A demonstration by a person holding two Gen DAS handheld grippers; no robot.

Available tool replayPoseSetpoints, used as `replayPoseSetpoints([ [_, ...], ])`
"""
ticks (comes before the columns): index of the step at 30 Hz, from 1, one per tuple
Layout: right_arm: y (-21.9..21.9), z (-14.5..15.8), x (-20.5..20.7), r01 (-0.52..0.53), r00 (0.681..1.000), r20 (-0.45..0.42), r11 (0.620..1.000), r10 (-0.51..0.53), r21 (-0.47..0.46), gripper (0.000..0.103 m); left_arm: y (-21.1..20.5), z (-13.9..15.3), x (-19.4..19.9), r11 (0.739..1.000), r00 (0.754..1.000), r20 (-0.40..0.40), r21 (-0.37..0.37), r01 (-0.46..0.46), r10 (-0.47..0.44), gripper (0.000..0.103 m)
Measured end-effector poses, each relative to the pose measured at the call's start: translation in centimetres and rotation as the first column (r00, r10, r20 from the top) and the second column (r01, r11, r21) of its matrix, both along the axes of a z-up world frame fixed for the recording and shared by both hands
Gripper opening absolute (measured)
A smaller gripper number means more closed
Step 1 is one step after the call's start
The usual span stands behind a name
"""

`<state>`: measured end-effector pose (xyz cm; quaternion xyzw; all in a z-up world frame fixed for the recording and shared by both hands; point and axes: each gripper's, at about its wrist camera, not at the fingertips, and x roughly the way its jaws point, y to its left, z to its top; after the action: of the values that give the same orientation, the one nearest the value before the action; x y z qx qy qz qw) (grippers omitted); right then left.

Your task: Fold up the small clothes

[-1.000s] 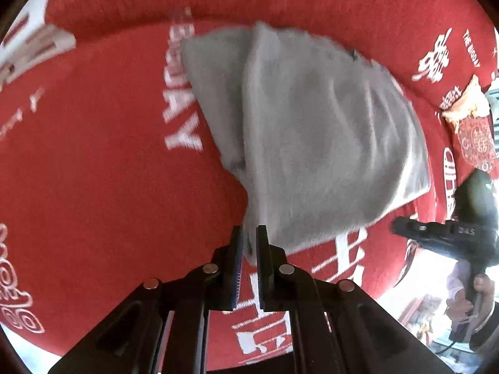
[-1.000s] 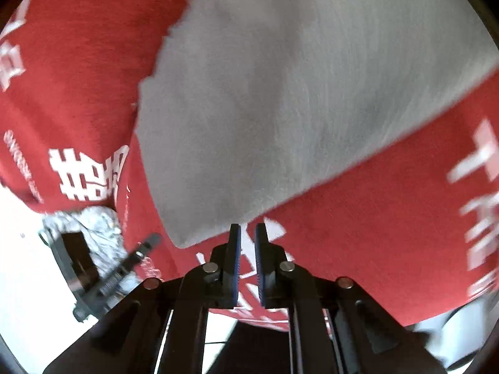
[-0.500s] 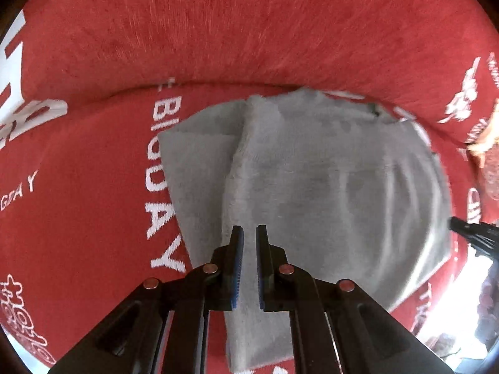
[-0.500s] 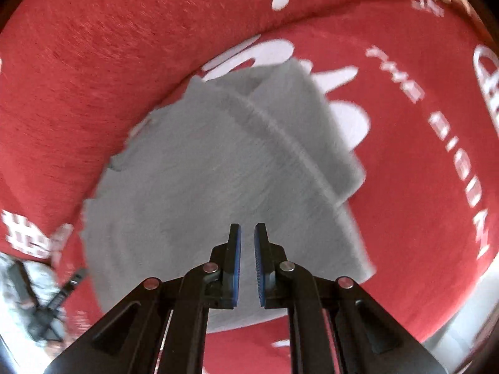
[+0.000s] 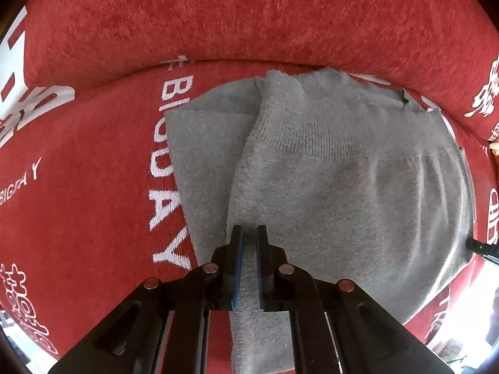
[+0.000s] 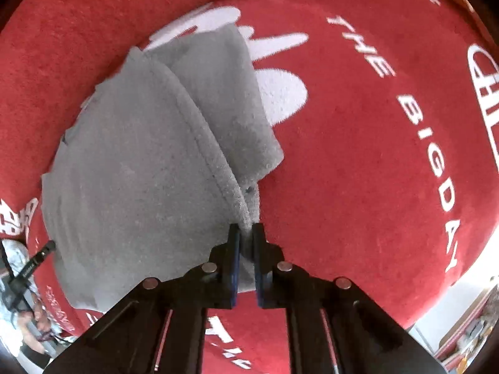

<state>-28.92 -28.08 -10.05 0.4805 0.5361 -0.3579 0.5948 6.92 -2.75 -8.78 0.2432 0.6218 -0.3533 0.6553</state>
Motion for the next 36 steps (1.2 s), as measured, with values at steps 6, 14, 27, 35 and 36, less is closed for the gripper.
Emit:
replayPoseSetpoints([
  [6,-0.2,-0.5,-2.3,0.095,0.995,-0.02,0.995,-0.095,-0.001,0.007,-0.3,0.0,-0.5,0.999,0.999,0.031,0.02,0.03,-0.031,0.008],
  [14,-1.3,5.1,0.0,0.057,0.998,0.033,0.985,-0.052,-0.163,0.007,-2.2,1.5,0.8,1.0,0.999,0.029,-0.012,-0.024,0.024,0.008],
  [27,-2.3,-0.6,4.4,0.076,0.994,0.08,0.995,-0.071,-0.059,0.007,-3.4,-1.3,1.2,0.997,0.998,0.055,0.07,-0.031,0.027,0.008],
  [35,-0.9,2.2,3.4,0.062,0.995,0.087,0.997,-0.058,-0.051,0.043,-3.3,-0.6,0.8,0.997,0.998,0.057,0.081,-0.018,0.013,0.008],
  [36,-0.6,2.4,3.5,0.058,0.994,0.092,0.997,-0.053,-0.052,0.043,-3.2,-0.6,0.7,0.996,0.998,0.055,0.083,-0.015,0.01,0.008],
])
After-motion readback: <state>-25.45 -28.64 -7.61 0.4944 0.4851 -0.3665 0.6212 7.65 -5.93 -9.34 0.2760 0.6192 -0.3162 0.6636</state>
